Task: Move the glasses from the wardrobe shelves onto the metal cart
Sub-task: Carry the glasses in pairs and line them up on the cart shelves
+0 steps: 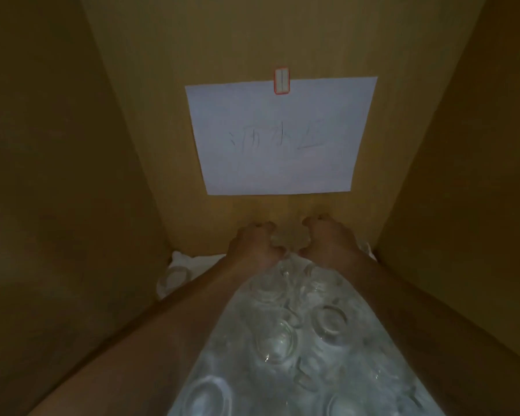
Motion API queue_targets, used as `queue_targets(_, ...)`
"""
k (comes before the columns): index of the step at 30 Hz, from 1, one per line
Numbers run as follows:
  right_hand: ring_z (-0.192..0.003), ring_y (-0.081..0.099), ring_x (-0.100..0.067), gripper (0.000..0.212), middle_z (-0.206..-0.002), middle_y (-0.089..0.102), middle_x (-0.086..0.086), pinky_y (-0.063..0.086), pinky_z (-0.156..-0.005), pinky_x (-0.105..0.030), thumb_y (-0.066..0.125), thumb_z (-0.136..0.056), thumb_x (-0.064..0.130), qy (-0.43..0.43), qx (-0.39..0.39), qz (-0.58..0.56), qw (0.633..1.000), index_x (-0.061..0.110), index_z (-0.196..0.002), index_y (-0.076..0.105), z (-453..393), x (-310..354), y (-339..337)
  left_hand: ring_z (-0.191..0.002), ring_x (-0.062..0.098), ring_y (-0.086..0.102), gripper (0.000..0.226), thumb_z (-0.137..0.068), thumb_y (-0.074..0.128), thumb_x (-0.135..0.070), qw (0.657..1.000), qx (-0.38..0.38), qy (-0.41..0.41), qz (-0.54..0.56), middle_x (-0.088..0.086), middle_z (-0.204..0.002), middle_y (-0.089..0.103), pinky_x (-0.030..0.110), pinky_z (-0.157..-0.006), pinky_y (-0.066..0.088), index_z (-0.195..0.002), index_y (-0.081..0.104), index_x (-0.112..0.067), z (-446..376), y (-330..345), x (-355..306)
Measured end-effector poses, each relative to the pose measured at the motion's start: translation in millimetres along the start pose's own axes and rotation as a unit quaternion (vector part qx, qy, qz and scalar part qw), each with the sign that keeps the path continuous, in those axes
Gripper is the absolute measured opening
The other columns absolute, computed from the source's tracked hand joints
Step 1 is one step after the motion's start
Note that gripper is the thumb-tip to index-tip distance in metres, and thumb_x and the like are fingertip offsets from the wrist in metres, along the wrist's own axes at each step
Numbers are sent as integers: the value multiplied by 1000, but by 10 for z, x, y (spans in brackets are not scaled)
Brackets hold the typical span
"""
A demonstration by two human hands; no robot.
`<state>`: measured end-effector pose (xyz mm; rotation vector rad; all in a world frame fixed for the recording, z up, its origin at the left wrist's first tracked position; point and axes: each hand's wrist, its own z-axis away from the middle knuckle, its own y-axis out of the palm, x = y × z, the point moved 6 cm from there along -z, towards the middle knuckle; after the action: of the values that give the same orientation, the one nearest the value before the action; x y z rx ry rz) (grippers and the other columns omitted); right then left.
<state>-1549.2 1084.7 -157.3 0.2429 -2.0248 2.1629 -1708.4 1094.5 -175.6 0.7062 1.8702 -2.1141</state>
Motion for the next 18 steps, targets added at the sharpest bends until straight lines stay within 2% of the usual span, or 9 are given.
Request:
queue_targets(3,-111,64,-25,58,-126,63,-4,55,-85,-37,83,-75,34,-24,51,35,998,22,-128,63,-235,5,87,-118,21,64,65,-76,63,-61,999,47,-5,17,-2,-129,67,34,-95,53,-129,66,-23,-192,186,-7)
queue_targets(6,-113,64,-25,54,-126,65,-7,55,-88,-36,84,-76,25,-35,98,52,993,17,-125,65,-422,11,162,-115,20,65,44,-85,69,-44,996,88,-13,-1,-1,-125,70,31,-91,52,-123,70,-22,-359,312,-54)
queue_targets(8,-112,65,-25,49,-123,66,-8,52,-82,-32,85,-77,28,-33,120,61,990,14,-121,68,-475,27,156,-114,20,65,50,-81,75,-34,992,120,-9,-46,-1,-125,69,33,-93,54,-128,66,-22,-443,370,-94)
queue_targets(10,-108,66,-25,52,-118,68,-8,51,-76,-31,89,-71,30,-33,119,62,990,13,-116,69,-489,27,137,-102,19,66,56,-73,81,-31,984,149,-11,-96,-1,-117,69,34,-85,57,-125,66,-20,-468,425,-135)
queue_targets(13,-103,67,-24,50,-114,68,-7,48,-69,-29,91,-68,27,-35,114,52,991,12,-109,69,-434,3,126,-84,13,64,51,-62,86,-31,987,124,-23,-102,-5,-99,69,28,-69,56,-109,70,-18,-497,411,-135)
queue_targets(16,-104,67,-25,58,-116,68,-9,50,-70,-29,93,-63,26,-33,91,23,995,11,-114,69,-370,21,40,-90,13,66,52,-57,90,-31,991,99,-24,-87,-5,-101,70,30,-75,58,-105,74,-15,-475,348,-99)
queue_targets(18,-101,68,-25,53,-111,69,-9,48,-67,-28,92,-65,24,-30,82,9,996,10,-111,69,-334,6,-55,-94,13,64,54,-58,91,-28,993,90,-35,-71,-7,-109,68,32,-80,59,-107,72,-14,-446,272,-127)
